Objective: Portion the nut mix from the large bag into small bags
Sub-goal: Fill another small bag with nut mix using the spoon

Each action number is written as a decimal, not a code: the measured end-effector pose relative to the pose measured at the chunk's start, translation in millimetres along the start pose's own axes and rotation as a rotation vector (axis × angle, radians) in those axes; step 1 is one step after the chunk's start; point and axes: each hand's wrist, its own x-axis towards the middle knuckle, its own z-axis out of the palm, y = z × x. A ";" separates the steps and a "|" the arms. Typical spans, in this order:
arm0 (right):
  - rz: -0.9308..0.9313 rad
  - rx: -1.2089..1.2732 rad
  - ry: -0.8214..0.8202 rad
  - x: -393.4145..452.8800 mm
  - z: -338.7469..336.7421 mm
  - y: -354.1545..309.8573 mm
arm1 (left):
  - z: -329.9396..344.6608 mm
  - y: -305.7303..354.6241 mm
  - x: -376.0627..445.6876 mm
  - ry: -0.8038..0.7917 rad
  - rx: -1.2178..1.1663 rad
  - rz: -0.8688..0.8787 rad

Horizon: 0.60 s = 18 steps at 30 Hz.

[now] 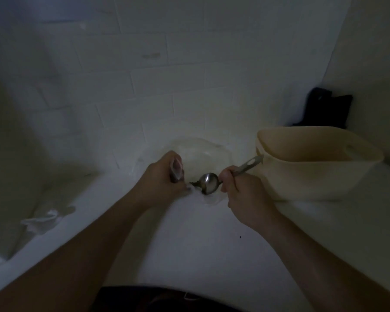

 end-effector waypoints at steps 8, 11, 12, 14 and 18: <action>0.124 0.087 0.064 3.0 0.3 2.9 | -5.4 40.1 23.4 0.136 0.021 0.165; 0.143 0.131 0.079 3.5 0.4 6.0 | 0.8 45.5 21.1 0.121 -0.039 0.187; 0.160 0.158 0.084 3.3 0.6 7.4 | 2.5 45.6 20.8 0.117 -0.071 0.183; 0.215 0.242 0.084 2.3 1.3 9.8 | 4.7 45.1 20.3 0.104 -0.168 0.170; 0.305 0.383 0.099 -2.0 2.7 8.1 | 7.6 53.0 18.4 0.059 -0.343 0.153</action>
